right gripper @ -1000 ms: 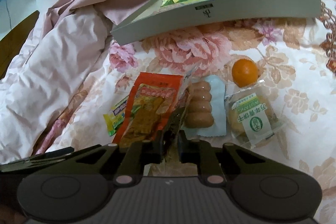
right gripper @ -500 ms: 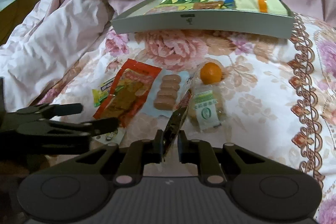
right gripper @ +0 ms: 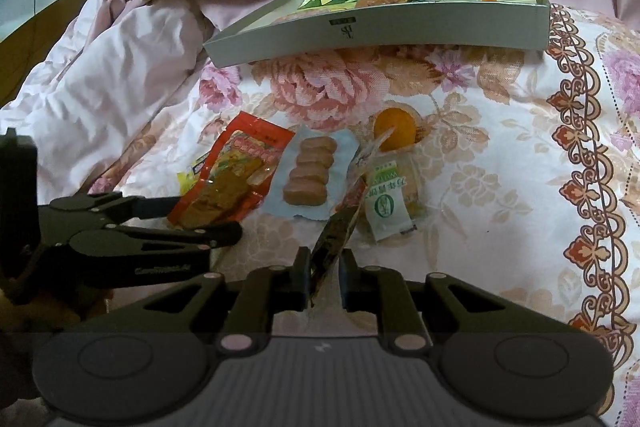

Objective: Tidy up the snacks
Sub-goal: 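Close the right tool on the dark stick snack while the left tool grasps the orange-red tofu pack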

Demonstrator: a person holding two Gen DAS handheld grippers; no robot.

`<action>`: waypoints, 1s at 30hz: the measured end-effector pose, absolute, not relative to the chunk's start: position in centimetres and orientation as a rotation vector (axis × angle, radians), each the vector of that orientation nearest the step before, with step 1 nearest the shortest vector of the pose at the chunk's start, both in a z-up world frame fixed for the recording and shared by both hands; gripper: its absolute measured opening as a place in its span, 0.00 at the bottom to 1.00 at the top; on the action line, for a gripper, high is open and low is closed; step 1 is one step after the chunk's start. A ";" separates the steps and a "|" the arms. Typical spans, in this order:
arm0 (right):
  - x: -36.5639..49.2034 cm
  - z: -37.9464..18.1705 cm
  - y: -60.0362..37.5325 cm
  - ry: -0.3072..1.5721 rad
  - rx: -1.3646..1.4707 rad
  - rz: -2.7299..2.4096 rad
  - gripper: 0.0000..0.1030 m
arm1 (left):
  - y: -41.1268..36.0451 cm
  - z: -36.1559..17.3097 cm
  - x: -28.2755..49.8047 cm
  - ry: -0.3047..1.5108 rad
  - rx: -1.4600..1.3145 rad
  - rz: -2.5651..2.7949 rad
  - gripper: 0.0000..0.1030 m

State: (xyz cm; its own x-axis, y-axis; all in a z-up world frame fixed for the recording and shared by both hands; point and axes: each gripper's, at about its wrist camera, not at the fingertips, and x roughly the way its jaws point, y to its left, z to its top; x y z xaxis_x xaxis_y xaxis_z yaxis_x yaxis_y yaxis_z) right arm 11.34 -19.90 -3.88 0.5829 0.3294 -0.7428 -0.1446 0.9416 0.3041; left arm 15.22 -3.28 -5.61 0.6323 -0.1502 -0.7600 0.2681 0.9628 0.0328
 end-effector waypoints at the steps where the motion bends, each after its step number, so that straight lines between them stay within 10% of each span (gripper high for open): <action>1: 11.3 -3.9 -19.9 0.909 0.221 0.280 0.16 | -3.1 -5.4 15.0 0.859 0.137 -0.241 0.58; 11: 10.6 -2.8 -18.9 0.879 0.178 0.315 0.16 | -0.7 -4.4 12.4 0.952 -0.034 -0.248 0.54; 20: 10.8 -4.1 -19.2 0.900 0.219 0.306 0.34 | -1.8 -5.1 12.3 0.939 0.029 -0.302 0.82; 30: 11.4 -5.9 -19.7 0.856 0.306 0.301 0.44 | -2.1 -5.6 12.5 0.929 0.122 -0.287 0.69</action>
State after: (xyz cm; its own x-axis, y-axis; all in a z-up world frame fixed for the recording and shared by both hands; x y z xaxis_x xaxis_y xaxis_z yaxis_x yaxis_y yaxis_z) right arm 11.38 -19.67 -5.94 0.6187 0.3786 -0.6884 -0.1361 0.9146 0.3807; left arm 12.48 -2.08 -5.56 0.5640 -0.1912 -0.8034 0.2956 0.9551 -0.0198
